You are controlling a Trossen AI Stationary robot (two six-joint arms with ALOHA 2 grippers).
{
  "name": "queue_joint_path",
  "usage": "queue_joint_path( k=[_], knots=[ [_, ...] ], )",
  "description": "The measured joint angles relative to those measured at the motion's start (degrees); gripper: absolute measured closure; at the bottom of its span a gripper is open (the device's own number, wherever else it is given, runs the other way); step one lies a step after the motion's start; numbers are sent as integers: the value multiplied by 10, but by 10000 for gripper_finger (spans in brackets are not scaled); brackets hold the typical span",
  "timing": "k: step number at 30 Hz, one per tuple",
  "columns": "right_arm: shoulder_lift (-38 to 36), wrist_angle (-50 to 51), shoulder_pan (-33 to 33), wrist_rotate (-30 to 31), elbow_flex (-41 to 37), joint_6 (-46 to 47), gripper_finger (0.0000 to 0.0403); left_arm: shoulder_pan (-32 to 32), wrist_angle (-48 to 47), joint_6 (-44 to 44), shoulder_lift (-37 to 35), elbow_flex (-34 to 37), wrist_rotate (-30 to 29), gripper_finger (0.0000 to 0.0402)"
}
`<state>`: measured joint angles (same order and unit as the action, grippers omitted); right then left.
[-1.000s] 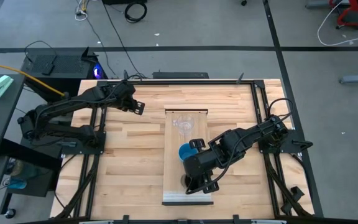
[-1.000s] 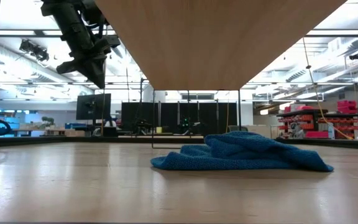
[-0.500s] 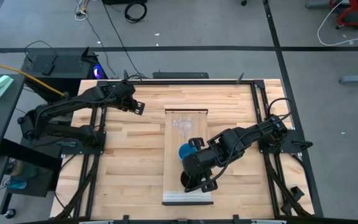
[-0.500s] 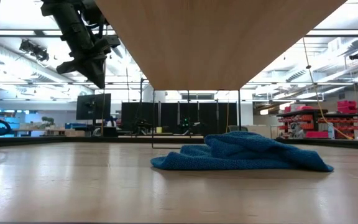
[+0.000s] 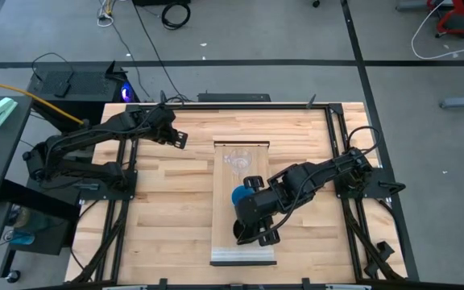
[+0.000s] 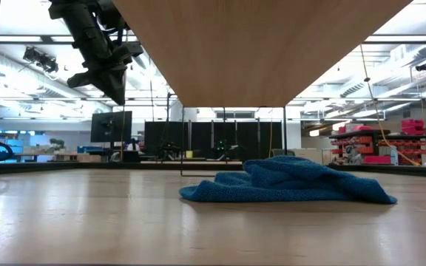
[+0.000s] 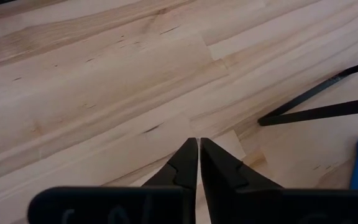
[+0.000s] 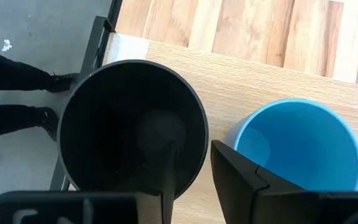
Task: Stack small to large cups/mugs on shelf
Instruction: Put the black cup on the shelf
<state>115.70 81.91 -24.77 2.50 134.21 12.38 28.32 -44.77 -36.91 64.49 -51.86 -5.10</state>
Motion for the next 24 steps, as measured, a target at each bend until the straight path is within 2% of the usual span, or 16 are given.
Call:
queue_joint_path(
  k=[11,24],
  knots=[
    [-4,11,6,0,0,0,297,0,0,0,0,0,0,385],
    [-63,20,14,-11,0,27,297,0,0,0,0,0,0,373]
  ],
)
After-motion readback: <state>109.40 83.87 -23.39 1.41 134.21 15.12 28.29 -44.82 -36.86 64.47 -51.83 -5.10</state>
